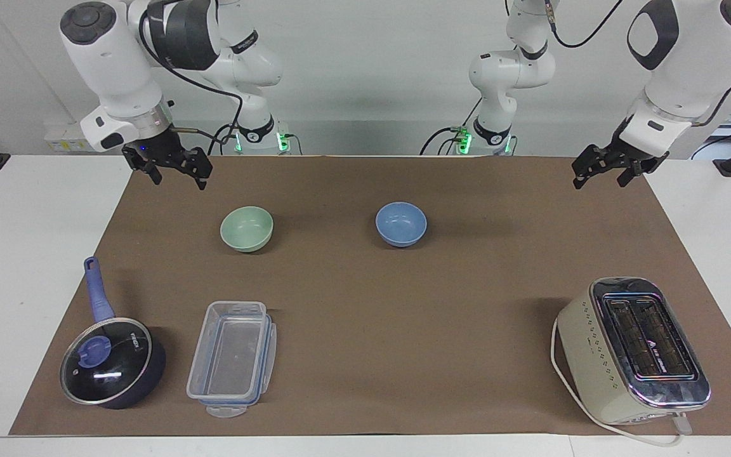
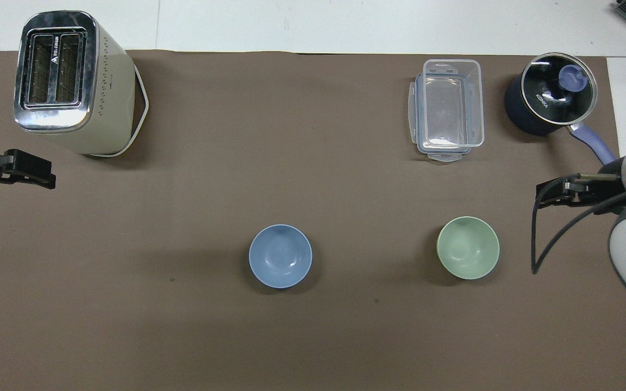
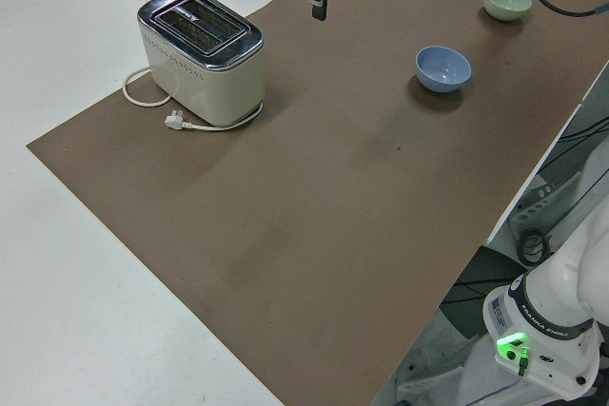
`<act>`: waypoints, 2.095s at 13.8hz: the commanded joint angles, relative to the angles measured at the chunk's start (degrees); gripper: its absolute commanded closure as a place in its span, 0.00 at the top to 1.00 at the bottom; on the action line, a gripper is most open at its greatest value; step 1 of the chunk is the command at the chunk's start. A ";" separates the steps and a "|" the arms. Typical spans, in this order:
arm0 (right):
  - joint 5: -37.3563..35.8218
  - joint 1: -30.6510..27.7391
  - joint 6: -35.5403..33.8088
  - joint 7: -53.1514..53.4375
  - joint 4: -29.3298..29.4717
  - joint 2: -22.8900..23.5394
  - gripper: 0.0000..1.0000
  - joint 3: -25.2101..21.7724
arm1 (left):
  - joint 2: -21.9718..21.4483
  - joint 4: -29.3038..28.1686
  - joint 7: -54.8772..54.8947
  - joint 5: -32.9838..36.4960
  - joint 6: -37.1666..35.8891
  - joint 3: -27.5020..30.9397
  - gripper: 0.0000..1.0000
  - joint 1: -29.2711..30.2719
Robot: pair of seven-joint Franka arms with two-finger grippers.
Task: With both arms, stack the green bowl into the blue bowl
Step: 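Reach the right gripper to the green bowl rim, then close the right gripper on the green bowl rim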
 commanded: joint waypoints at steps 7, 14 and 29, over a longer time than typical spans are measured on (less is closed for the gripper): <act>2.47 0.43 17.16 -1.77 -19.11 0.14 1.00 0.12 | 0.66 1.10 -0.37 0.84 -1.39 -0.09 1.00 0.19; 2.47 -0.36 23.31 -7.30 -24.56 2.95 1.00 0.12 | 0.66 1.10 -0.37 0.84 -1.39 -0.01 1.00 0.19; 2.64 -0.98 27.63 -8.44 -27.12 4.62 0.00 0.12 | 0.66 1.10 -0.37 0.84 -1.39 0.00 1.00 0.19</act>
